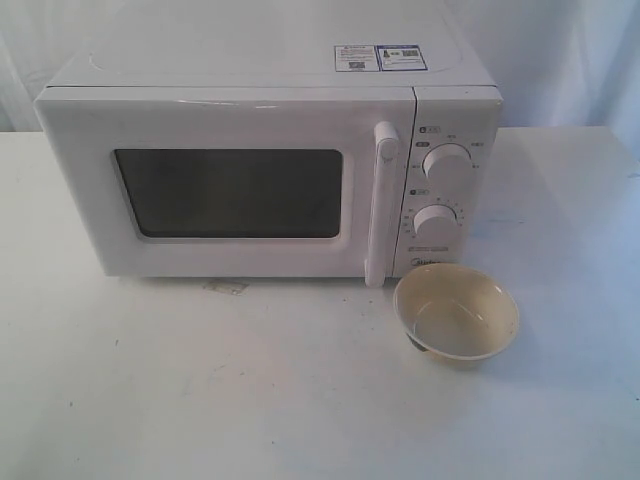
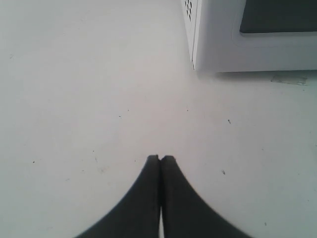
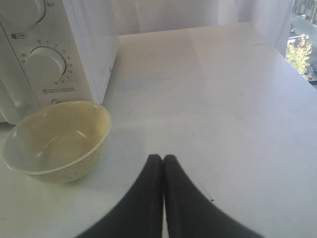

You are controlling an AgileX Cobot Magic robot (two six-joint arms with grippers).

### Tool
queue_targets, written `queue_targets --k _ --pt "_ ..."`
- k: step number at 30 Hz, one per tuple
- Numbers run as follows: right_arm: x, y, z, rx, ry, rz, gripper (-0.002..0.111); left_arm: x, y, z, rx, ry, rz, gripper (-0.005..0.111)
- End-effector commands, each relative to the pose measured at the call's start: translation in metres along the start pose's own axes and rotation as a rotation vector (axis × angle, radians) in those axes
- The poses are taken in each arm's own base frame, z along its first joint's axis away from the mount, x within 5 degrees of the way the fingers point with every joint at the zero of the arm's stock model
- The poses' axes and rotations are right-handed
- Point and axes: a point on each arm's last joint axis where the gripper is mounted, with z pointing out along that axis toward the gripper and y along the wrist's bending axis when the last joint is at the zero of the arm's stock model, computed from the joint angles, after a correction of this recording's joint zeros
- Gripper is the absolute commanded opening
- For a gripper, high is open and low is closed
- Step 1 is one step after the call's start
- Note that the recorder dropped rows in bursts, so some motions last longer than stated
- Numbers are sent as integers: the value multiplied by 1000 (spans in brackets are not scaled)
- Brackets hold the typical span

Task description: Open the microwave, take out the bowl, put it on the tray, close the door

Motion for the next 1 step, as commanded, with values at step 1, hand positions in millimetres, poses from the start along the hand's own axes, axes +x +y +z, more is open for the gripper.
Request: queue_targets --k 1 --pt "0 0 0 8 -12 -11 0 1 0 0 -4 -1 -5 0"
